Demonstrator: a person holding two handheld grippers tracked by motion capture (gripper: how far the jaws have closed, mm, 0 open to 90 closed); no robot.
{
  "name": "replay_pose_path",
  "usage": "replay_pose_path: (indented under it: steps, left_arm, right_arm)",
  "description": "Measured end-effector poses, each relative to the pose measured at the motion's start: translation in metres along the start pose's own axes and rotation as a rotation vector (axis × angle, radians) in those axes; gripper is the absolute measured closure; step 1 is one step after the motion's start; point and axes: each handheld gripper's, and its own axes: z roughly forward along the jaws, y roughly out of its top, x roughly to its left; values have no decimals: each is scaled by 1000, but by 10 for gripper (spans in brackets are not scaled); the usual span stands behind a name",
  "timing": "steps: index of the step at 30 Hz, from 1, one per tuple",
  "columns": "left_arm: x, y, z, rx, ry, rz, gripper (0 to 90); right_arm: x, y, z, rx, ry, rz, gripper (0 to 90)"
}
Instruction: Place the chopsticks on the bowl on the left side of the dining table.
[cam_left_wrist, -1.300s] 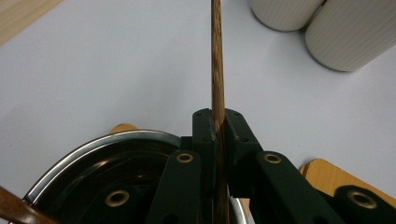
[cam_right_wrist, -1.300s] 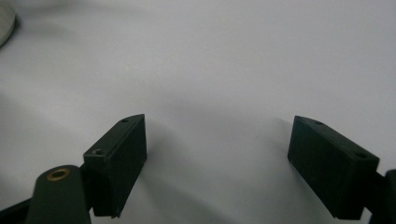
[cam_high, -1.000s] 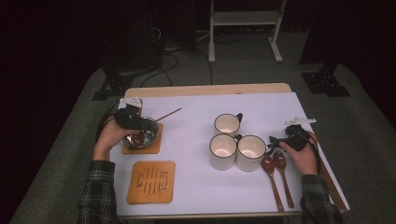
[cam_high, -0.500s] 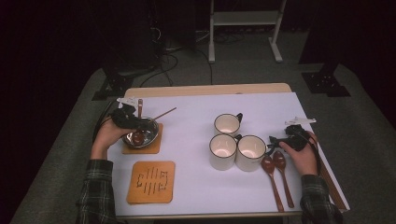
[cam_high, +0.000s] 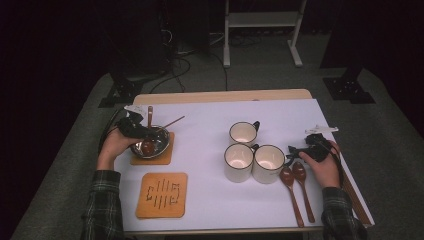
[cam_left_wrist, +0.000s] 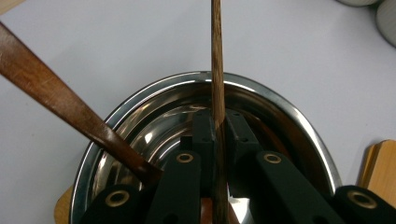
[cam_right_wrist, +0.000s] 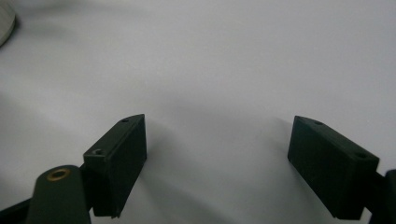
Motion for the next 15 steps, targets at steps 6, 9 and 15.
replay_pose_path:
  steps: [6, 9, 15]
  left_arm:
    - [4, -4, 1, 4, 10, -16, 842]
    - [6, -6, 1, 3, 14, -25, 842]
    - [8, -8, 2, 3, 13, -33, 842]
  right_arm:
    - [0, 0, 0, 0, 0, 0, 181]
    - [0, 0, 0, 0, 0, 0, 181]
    - [0, 0, 0, 0, 0, 0, 181]
